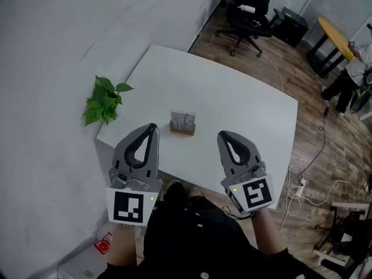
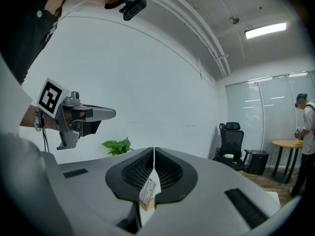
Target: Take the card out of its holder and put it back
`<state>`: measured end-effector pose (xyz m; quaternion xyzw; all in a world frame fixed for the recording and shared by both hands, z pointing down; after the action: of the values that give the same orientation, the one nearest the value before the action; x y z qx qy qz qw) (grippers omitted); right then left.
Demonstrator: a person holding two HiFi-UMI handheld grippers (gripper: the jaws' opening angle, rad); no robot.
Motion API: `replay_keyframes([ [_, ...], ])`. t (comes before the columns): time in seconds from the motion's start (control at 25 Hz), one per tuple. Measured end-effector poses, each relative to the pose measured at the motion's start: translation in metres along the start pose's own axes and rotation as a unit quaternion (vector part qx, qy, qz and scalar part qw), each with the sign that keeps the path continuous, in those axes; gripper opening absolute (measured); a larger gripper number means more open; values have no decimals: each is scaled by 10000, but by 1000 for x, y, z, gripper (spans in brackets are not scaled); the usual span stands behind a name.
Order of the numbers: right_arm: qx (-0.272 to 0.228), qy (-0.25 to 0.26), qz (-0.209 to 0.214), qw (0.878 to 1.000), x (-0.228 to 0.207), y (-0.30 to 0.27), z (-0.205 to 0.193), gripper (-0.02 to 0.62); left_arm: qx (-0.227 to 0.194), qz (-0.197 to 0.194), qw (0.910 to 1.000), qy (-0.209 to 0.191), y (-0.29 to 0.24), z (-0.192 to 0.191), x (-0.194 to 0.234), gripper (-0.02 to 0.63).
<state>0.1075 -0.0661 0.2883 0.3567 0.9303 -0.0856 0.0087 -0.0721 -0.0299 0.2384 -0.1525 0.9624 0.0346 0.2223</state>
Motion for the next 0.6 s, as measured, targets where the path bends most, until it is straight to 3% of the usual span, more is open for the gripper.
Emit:
replay_keyframes([
  [0.4,216,-237,-379,9988,-12,-31,-12,43,95,-204,9996,141,-25,-30,19,14],
  [0.6,473,-263,-369,9979,-13,-48,-26,43,107,-405,9990,159,-37,-46,21,14],
])
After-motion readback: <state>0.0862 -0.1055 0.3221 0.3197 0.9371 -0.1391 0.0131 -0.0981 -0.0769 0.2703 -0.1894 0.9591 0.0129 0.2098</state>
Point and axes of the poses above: the fingertips, and each gripper's own axes: y backward along the fingers, x to its left, z out of its top, the point moved 4 cm from there along y, backward along the fingers, and after that the axes turned 12 degrees about -y, right-handed, at the moved point
